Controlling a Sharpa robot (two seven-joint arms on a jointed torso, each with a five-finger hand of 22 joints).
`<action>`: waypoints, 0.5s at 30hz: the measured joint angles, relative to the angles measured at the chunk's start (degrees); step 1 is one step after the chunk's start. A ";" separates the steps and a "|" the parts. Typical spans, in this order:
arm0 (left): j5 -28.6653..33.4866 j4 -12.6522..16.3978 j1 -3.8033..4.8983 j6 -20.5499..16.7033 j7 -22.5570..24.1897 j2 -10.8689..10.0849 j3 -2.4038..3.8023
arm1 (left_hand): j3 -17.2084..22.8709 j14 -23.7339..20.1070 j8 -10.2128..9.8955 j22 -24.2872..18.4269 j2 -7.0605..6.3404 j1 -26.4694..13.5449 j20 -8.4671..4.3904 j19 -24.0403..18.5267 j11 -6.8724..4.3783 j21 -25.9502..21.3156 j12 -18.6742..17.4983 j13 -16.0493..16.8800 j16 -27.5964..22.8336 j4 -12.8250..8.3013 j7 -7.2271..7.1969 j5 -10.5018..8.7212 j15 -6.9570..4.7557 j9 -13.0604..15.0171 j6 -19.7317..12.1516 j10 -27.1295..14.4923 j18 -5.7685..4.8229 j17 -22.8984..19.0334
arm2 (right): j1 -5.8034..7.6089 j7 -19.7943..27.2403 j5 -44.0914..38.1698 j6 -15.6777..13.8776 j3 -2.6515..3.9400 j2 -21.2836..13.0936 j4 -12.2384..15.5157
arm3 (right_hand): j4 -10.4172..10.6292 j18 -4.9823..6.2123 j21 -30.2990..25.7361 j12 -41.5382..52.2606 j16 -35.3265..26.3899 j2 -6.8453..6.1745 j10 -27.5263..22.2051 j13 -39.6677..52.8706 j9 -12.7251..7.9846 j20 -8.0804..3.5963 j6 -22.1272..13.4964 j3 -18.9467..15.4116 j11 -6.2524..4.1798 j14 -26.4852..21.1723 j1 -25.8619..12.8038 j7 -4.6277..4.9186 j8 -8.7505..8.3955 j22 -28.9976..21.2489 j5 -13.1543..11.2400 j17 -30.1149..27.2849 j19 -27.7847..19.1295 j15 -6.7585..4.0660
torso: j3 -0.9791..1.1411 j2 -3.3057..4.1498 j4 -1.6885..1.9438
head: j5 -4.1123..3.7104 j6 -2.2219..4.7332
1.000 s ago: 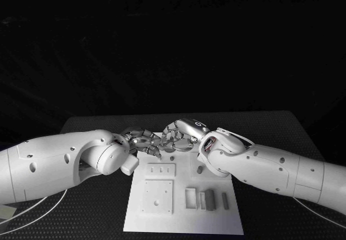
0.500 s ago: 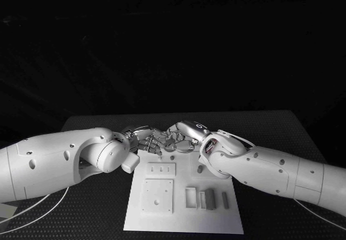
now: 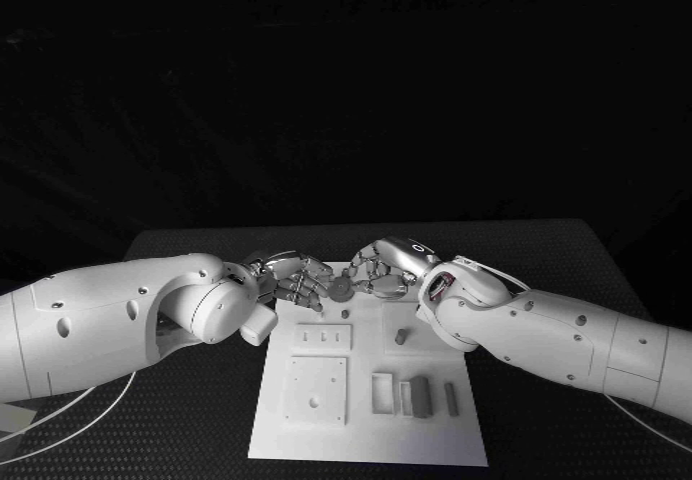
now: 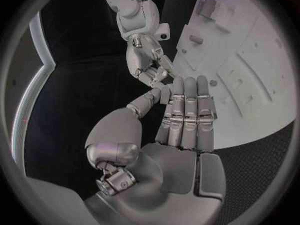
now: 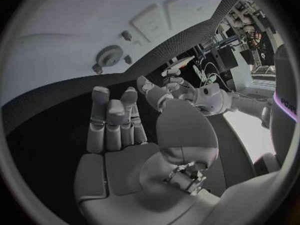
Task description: Assemble the parts on the task board
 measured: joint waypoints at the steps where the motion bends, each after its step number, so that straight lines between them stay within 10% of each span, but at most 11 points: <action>1: -0.43 -0.03 0.00 0.00 -0.29 0.00 0.00 | 0.09 0.00 -0.04 0.09 0.00 0.00 0.00 0.00 0.00 0.00 0.00 0.07 0.00 -0.09 0.00 0.00 0.00 0.04 0.00 0.00 0.01 0.03 | 0.00 0.00 0.00 -0.02 0.00 -0.24 -0.01 | 0.00 0.00 0.00 0.00 0.00 0.00 0.00 0.00 0.00 0.00 0.00 0.00 0.00 0.00 0.00 0.00 0.00 0.00 0.00 0.00 0.00 0.00 | 0.00 0.01 0.00 | 0.02 -0.02; 15: -17.45 -1.59 0.01 1.79 -11.38 1.00 0.00 | 0.84 2.46 1.12 2.77 -0.46 -0.46 -1.24 2.06 -1.05 2.00 1.63 2.12 3.01 1.06 -0.59 -1.00 -1.42 1.46 0.59 2.25 0.00 0.62 | 0.01 -0.05 0.00 -0.41 1.90 -3.27 1.22 | -0.16 0.00 0.00 0.00 0.00 0.00 0.01 0.00 0.00 0.01 0.01 0.16 0.01 -0.04 0.00 -0.01 0.00 -0.01 0.00 0.00 -0.01 0.05 | 0.07 -0.01 -0.04 | 0.25 -0.69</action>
